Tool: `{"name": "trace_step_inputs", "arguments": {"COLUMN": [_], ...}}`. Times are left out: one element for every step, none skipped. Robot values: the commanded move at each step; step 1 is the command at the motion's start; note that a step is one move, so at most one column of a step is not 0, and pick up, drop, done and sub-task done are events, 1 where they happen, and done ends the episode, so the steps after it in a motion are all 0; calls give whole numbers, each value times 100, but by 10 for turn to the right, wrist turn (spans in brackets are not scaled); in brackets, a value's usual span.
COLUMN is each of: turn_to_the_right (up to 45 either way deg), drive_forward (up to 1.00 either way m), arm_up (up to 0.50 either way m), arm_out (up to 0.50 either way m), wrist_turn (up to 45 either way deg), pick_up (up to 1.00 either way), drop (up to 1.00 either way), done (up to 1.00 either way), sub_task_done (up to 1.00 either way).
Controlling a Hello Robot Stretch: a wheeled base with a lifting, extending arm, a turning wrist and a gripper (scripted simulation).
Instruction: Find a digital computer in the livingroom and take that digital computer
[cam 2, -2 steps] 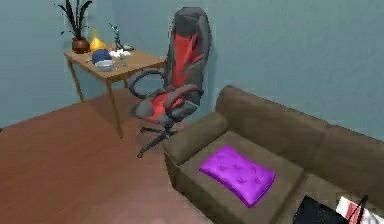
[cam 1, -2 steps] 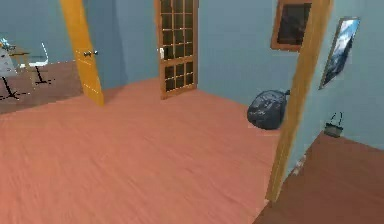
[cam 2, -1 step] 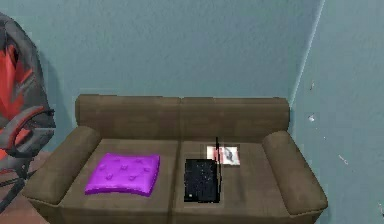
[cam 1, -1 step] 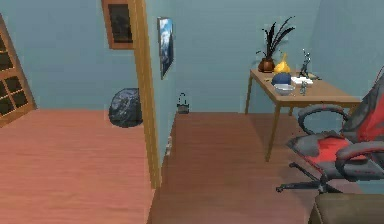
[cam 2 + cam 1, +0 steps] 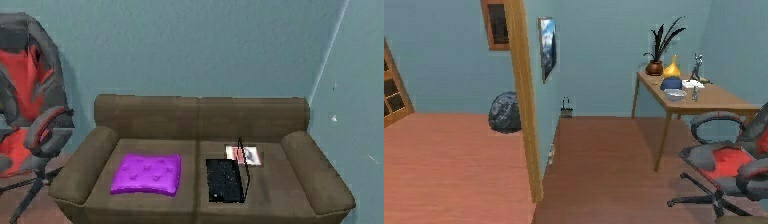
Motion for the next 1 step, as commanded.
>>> {"name": "trace_step_inputs", "arguments": {"turn_to_the_right": [120], "drive_forward": [0], "arm_up": [0], "arm_out": [0], "wrist_turn": [0], "pick_up": [0], "drop": [0], "done": [0], "sub_task_done": [0]}}
